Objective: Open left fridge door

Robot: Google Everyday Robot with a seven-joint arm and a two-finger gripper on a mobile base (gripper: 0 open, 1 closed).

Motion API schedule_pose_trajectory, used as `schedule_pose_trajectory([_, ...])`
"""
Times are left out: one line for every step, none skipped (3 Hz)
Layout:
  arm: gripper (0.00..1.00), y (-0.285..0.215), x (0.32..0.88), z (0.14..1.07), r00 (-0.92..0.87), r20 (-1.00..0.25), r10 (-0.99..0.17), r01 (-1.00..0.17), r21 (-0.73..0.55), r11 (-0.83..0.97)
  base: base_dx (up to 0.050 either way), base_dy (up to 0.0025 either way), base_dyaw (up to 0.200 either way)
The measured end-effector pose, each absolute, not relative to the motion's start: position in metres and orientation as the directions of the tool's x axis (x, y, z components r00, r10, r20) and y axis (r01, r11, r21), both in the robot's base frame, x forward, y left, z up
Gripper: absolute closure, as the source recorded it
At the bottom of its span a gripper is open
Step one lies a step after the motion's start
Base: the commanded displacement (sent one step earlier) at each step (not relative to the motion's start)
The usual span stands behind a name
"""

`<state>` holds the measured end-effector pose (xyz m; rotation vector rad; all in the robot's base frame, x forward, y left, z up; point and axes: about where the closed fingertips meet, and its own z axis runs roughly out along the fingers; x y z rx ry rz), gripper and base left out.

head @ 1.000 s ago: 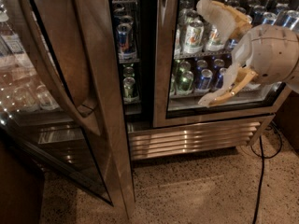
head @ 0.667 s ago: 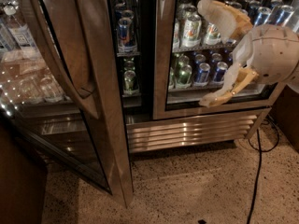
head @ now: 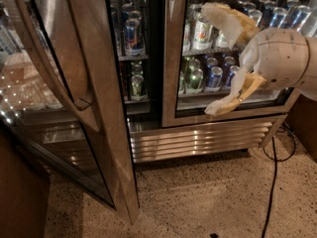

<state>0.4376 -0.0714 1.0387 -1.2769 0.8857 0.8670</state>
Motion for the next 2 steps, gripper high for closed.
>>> schedule_pose_trajectory([0.0, -0.064, 0.444, 1.018, 0.367, -0.93, 0.03, -0.929, -0.364, 0.071, 0.0, 0.0, 0.0])
schedule_pose_trajectory([0.0, -0.061, 0.449, 1.0, 0.325, -0.946, 0.015, -0.944, -0.323, 0.063, 0.0, 0.0, 0.0])
